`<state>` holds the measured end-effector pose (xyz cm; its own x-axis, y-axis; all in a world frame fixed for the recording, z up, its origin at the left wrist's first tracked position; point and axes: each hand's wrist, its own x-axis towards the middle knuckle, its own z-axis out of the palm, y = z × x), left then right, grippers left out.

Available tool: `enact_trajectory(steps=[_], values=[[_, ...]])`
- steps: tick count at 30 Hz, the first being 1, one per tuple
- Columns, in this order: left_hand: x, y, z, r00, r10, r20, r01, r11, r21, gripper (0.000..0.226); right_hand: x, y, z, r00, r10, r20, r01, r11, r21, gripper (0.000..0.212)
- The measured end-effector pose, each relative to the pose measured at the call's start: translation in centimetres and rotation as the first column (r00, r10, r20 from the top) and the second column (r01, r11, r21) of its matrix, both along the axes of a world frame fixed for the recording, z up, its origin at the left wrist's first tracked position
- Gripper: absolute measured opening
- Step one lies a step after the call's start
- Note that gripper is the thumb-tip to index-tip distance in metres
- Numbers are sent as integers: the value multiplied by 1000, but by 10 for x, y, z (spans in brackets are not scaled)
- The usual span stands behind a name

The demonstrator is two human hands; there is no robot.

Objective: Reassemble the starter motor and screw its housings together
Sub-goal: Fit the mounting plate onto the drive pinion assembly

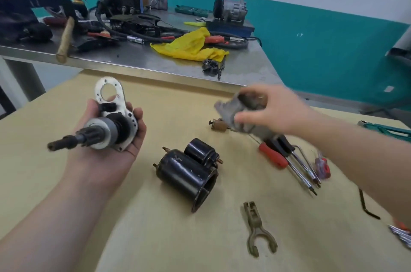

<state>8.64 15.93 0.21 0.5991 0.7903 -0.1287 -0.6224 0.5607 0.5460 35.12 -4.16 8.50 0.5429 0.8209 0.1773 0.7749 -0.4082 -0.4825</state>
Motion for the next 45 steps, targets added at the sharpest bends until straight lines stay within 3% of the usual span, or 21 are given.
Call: enact_trajectory(steps=[3, 7, 12, 17, 20, 23, 26, 32, 35, 37, 40, 45], values=[[12, 11, -6, 1000, -13, -26, 11, 998, -69, 32, 30, 12, 21, 988, -154, -4, 154, 984, 91, 66], [19, 12, -16, 988, -129, -85, 128, 992, -15, 26, 66, 30, 6, 957, -255, 138, 265, 963, -56, 63], [19, 9, -22, 960, -215, -179, 240, 961, 135, 28, 80, 55, -23, 955, -212, 207, 249, 953, -173, 67], [21, 4, -22, 951, -236, -199, 269, 950, 158, 25, 79, 66, -46, 969, -177, 170, 214, 949, -230, 69], [21, 0, -20, 956, -214, -203, 248, 955, 164, 34, 72, 66, -48, 917, -131, 377, 231, 945, -232, 54], [23, -2, -18, 961, -181, -209, 214, 966, 146, 37, 53, 61, -44, 847, 131, 516, -1, 970, -244, 25], [25, -3, -18, 961, -167, -221, 200, 970, 136, 34, 28, 60, -46, 808, 330, 488, -140, 912, -386, 20], [21, -1, -17, 962, -182, -201, 202, 976, 83, 33, -5, 74, -54, 908, 268, 322, -121, 903, -412, 32], [22, -2, -17, 961, -177, -212, 197, 978, 74, 32, -9, 75, -49, 982, 145, 124, -111, 963, -247, 39], [23, -3, -17, 959, -176, -223, 198, 977, 77, 32, -1, 74, -41, 998, -4, 62, 8, 997, -72, 34], [24, -3, -17, 956, -178, -235, 202, 976, 82, 36, 19, 65, -29, 983, -126, 137, 139, 986, -90, 26], [27, -4, -19, 947, -163, -277, 195, 976, 91, 32, 24, 43, -36, 968, -30, 250, 116, 936, -334, 15]])
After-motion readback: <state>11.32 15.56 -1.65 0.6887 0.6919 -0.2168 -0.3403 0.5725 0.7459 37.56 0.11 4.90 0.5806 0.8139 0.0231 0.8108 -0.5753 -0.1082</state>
